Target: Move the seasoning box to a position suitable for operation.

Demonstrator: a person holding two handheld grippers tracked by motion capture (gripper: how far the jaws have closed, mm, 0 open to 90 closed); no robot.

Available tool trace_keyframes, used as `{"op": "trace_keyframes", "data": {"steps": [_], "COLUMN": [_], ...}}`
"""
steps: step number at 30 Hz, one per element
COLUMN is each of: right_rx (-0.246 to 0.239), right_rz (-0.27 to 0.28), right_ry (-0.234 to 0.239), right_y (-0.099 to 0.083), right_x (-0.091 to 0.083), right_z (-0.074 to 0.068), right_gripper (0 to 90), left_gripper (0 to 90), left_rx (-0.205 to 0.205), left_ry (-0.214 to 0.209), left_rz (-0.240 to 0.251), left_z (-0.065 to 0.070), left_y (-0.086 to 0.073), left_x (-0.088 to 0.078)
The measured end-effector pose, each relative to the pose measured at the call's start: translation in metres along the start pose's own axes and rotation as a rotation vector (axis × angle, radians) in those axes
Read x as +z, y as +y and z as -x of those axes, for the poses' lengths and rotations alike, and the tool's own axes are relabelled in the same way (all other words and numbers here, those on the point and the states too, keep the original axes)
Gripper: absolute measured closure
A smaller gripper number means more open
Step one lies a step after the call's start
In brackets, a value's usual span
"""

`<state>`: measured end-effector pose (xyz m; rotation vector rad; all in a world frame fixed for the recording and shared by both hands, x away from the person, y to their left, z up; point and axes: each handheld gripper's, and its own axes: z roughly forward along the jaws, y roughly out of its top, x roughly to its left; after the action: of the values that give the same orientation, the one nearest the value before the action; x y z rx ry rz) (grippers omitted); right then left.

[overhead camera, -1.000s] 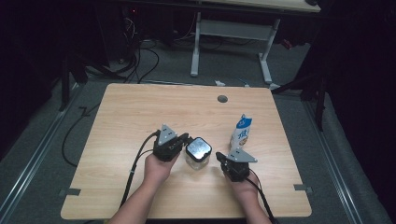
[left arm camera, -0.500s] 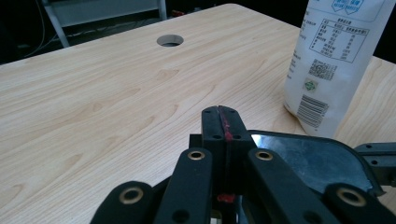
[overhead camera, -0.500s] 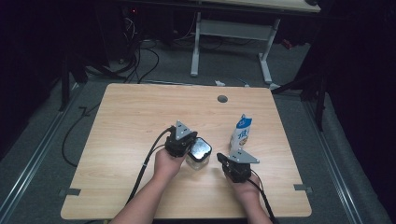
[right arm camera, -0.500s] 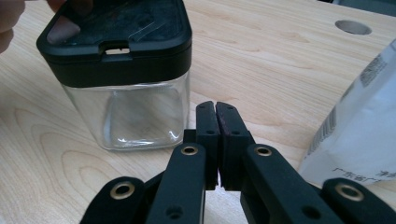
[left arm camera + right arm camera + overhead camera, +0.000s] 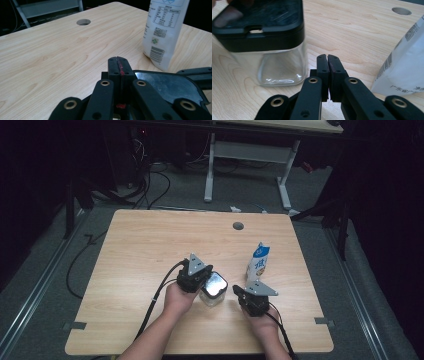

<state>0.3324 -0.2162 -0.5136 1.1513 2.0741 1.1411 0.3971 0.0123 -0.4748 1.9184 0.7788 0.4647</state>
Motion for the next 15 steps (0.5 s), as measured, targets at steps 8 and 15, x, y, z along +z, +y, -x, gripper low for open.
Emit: {"op": "trace_keyframes", "data": {"steps": [8, 15], "right_rx": [0.002, 0.007], "right_rz": [-0.006, -0.015], "right_ry": [0.006, 0.022], "right_y": [-0.001, -0.004], "right_x": [0.001, 0.001], "right_z": [-0.001, 0.0], "right_gripper": [87.4, 83.0], "left_gripper": [90.0, 84.6], "left_rx": [-0.019, -0.018], "left_ry": [0.004, 0.03], "left_rz": [0.028, 0.068], "left_z": [0.003, -0.004], "left_y": [-0.004, -0.01], "left_x": [-0.013, -0.041]}}
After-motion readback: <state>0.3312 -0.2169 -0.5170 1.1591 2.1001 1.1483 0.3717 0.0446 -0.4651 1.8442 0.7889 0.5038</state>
